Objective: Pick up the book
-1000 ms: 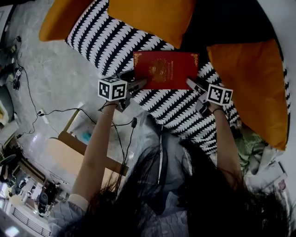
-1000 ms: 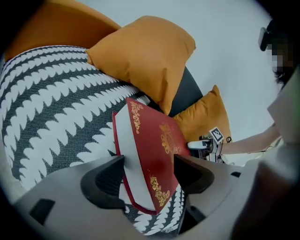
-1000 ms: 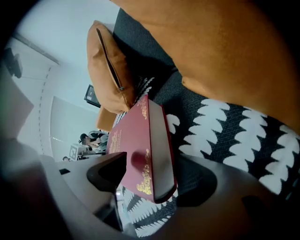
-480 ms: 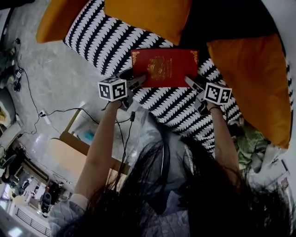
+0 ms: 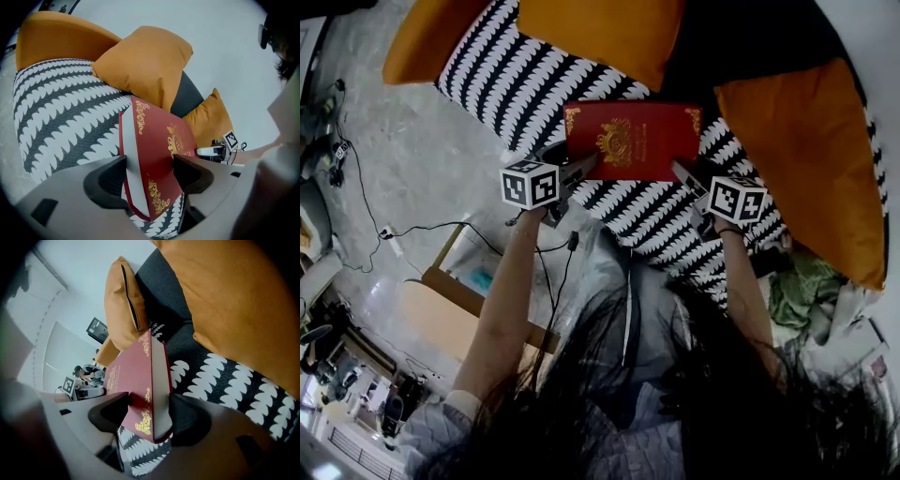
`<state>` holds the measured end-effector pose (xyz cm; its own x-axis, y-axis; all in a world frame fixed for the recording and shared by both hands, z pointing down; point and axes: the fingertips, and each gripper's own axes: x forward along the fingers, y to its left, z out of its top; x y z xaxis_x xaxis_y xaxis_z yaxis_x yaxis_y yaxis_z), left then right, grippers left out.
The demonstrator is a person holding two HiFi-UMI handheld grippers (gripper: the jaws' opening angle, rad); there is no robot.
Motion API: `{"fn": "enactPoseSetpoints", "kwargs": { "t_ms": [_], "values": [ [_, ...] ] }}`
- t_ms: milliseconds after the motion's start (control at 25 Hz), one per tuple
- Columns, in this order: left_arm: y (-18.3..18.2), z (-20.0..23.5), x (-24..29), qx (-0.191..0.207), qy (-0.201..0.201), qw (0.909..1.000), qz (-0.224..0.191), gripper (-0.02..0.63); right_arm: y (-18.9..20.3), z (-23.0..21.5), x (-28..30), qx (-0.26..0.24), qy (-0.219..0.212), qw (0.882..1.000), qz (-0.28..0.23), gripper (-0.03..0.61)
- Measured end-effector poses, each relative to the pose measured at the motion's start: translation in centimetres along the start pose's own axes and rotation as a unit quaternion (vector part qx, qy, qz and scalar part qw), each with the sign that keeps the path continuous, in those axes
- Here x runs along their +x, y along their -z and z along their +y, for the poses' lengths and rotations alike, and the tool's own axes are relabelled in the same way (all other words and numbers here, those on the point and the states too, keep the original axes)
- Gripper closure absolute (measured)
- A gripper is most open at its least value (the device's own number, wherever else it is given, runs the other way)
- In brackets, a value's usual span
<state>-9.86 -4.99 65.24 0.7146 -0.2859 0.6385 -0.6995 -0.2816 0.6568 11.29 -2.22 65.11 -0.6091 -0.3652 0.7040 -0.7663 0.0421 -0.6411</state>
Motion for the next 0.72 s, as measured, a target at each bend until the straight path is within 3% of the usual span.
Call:
{"fn": "enactPoseSetpoints", "kwargs": {
  "t_ms": [280,720],
  "values": [
    [-3.2,-3.6,-2.4,-0.014,-0.015,0.9970,-0.074,0.293,-2.1,2.5,-4.0,0.008,-0.001,0.999,-0.050,0.295],
    [-6.8,-9.3,-10.7,0.029,0.011,0.9908,-0.132,0.293,-4.5,11.4,-11.0,-0.068,0.012,0.992,-0.103,0.295]
  ]
}}
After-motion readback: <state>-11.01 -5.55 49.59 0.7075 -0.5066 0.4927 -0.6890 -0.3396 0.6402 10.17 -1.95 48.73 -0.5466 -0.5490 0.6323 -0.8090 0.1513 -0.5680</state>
